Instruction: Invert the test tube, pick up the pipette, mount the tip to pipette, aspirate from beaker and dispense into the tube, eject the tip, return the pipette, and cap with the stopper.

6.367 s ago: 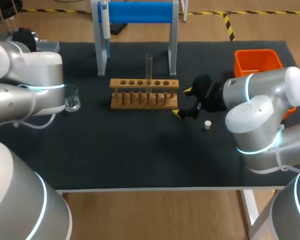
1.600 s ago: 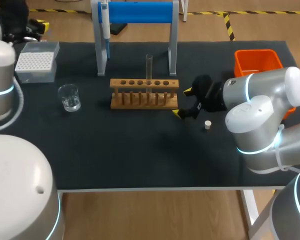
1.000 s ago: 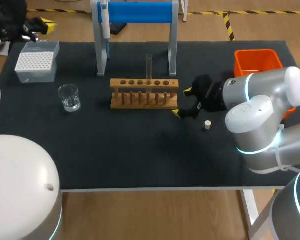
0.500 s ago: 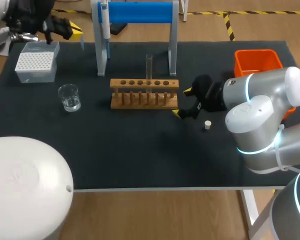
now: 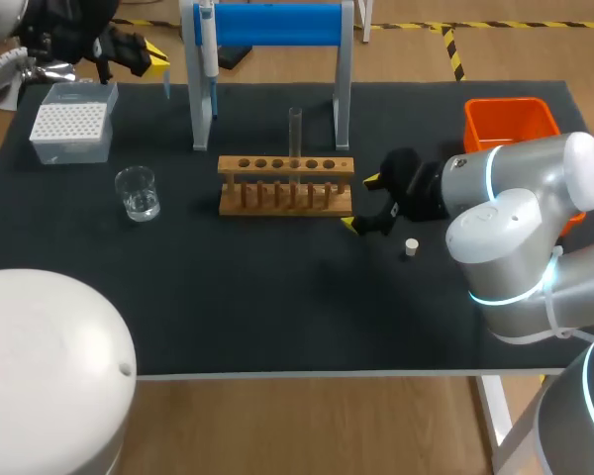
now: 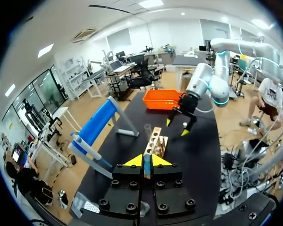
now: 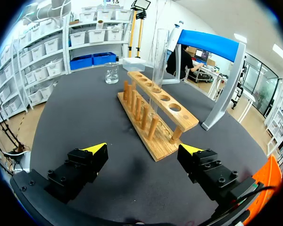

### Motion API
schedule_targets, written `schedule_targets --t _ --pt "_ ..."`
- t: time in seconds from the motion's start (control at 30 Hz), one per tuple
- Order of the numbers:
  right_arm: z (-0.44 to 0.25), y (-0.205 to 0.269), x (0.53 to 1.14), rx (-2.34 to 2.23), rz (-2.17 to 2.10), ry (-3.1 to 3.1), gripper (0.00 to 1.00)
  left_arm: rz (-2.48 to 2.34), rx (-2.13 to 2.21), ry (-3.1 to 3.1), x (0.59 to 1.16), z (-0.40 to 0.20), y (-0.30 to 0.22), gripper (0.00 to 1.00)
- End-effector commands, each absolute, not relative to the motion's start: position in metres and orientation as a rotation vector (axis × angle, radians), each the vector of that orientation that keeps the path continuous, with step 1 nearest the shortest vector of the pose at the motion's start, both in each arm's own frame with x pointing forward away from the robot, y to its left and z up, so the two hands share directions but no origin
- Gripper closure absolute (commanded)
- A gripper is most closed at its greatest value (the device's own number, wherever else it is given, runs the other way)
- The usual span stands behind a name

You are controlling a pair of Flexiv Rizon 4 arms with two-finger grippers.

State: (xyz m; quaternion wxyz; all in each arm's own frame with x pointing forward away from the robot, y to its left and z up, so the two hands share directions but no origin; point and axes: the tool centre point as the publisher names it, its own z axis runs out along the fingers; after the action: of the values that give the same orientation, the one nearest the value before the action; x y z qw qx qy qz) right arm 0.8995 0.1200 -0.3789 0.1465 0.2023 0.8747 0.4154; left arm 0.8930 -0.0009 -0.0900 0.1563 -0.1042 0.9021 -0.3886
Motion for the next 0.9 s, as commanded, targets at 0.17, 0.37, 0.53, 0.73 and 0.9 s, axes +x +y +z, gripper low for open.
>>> schedule_targets --t 0.17,0.37,0.53,0.73,0.9 --pt "-0.377 0.119 0.900 0.581 1.192 2.523 0.00 -1.110 -0.299 2.585 0.893 -0.090 0.000 1.00" --pt "-0.377 0.119 0.900 0.581 1.192 2.523 0.00 -1.063 -0.254 2.645 0.879 -0.082 -0.021 1.00" --pt "-0.377 0.119 0.900 0.581 1.192 2.523 0.00 -1.051 -0.246 2.638 0.862 -0.073 -0.046 1.00" --pt "-0.377 0.119 0.900 0.581 1.192 2.523 0.00 -1.032 -0.219 2.658 0.845 -0.062 -0.084 1.00" --pt "-0.377 0.119 0.900 0.581 1.192 2.523 0.00 -1.049 -0.179 2.671 0.837 -0.062 -0.113 1.00"
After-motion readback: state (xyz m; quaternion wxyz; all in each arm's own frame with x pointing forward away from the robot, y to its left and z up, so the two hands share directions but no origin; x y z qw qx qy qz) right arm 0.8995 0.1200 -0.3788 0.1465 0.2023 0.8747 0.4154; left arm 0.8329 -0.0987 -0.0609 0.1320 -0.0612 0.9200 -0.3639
